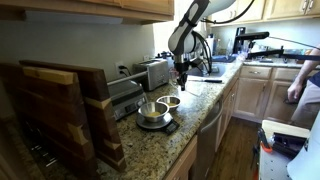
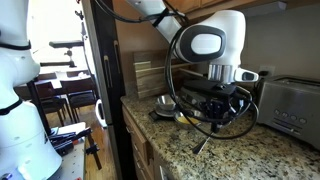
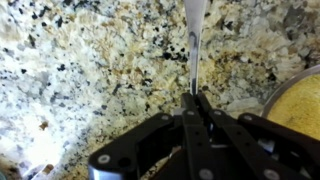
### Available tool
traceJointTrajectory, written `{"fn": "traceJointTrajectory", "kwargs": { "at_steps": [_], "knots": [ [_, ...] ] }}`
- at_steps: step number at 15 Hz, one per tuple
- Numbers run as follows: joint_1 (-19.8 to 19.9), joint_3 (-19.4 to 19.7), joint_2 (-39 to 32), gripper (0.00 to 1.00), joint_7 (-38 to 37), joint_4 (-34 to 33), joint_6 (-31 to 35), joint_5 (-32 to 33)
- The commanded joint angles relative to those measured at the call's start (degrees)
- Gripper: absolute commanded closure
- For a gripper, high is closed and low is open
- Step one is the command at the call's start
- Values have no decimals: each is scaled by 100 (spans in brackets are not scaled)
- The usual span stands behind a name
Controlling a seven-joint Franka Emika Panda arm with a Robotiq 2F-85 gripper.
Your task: Pick up the spoon and scoop some of the objects from the bowl on the right and put them in the bowl to the left
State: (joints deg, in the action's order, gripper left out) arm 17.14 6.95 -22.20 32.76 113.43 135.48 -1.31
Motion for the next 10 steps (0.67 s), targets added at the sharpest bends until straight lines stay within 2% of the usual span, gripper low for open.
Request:
{"fn": "traceJointTrajectory", "kwargs": {
  "at_steps": [1, 6, 10],
  "knots": [
    [219, -119, -418, 97, 134, -408, -175, -193],
    [317, -241, -866, 97, 97, -690, -171, -245],
    [247, -229, -783, 97, -76, -605, -187, -155]
  ]
}}
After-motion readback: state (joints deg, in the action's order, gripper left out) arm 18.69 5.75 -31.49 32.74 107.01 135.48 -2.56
